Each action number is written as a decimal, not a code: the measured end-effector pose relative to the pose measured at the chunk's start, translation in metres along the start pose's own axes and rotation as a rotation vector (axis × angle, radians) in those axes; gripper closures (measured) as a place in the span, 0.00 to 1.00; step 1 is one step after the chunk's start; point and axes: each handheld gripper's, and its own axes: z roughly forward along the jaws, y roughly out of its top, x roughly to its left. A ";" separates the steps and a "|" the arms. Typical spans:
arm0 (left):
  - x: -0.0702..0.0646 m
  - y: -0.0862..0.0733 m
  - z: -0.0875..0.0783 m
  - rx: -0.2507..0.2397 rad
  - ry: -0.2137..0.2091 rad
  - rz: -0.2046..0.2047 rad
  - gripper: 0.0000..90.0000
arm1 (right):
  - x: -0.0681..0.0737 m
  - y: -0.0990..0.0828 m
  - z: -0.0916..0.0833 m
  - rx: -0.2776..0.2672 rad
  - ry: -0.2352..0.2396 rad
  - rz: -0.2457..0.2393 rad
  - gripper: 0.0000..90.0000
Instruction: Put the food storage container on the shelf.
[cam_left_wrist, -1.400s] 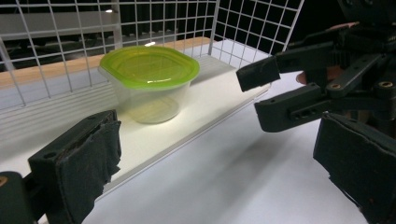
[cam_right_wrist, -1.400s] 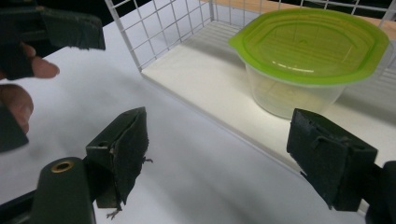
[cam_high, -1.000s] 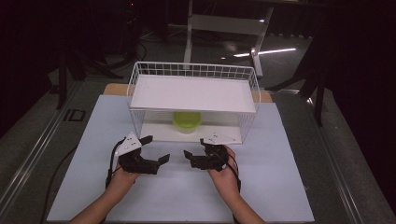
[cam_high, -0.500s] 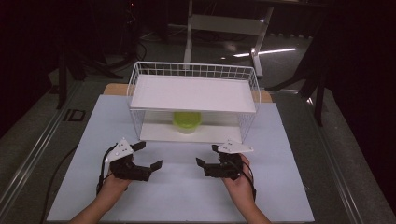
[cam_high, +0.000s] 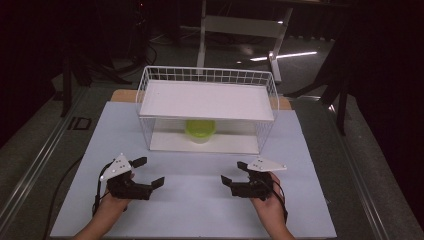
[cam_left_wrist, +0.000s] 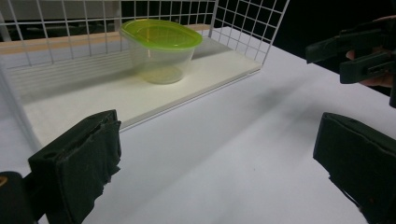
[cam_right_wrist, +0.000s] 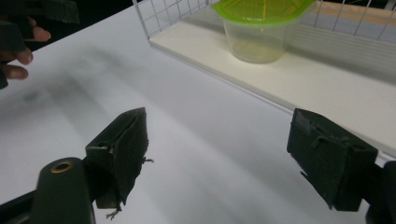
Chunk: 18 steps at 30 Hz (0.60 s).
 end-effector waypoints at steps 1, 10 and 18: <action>0.000 -0.001 -0.001 0.004 0.001 0.000 0.02 | 0.000 -0.001 -0.001 0.002 -0.001 -0.008 0.22; 0.000 -0.008 -0.012 0.006 0.015 -0.014 0.02 | 0.001 -0.013 -0.016 0.019 0.008 -0.031 0.22; 0.000 -0.013 -0.021 -0.007 0.035 -0.012 0.02 | -0.007 -0.024 -0.029 0.009 -0.026 -0.009 0.22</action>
